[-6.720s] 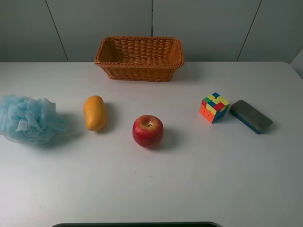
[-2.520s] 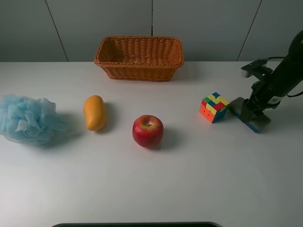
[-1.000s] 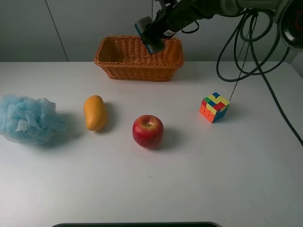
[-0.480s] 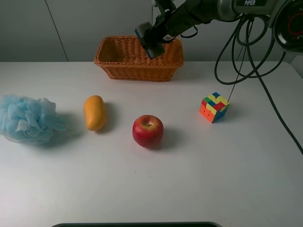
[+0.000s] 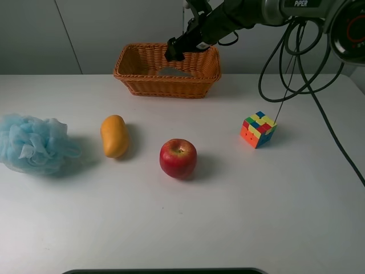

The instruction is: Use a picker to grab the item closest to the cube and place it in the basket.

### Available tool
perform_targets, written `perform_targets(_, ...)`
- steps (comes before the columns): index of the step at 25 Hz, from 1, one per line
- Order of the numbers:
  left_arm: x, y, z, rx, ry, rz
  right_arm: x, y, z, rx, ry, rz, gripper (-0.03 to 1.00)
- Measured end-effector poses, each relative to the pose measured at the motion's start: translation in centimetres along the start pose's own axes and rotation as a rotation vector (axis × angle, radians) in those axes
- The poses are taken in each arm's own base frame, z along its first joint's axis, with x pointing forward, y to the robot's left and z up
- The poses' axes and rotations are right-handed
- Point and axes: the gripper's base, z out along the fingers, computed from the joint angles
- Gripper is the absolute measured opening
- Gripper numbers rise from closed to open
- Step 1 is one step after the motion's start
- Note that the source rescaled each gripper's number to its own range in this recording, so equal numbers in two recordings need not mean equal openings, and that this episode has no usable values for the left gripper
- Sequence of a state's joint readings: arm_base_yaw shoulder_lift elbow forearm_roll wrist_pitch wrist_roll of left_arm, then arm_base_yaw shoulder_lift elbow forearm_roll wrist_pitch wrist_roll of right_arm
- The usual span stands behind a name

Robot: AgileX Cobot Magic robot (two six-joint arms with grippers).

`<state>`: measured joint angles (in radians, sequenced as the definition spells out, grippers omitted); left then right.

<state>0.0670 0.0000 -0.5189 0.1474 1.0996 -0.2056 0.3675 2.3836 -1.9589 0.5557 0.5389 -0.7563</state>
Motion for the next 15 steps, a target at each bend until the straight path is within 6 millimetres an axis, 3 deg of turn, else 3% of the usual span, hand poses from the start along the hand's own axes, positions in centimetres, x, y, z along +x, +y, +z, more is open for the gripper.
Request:
perform_targets(3,0.0,0.0,0.0,0.000,0.000,0.000,-1.0,0.1,-1.7,0.003,0.004,-0.042,1.00)
perform_targets(6,0.0,0.0,0.0,0.000,0.000,0.000,-3.1,-0.7,-5.8,0.029,-0.022,-0.059,1.00)
perform_targets(11,0.0,0.0,0.0,0.000,0.000,0.000,-6.2,-3.3,-16.6,0.145,-0.058,-0.073,1.00)
perform_targets(15,0.0,0.0,0.0,0.000,0.000,0.000,-6.2,-5.5,-26.3,0.250,-0.052,-0.036,1.00)
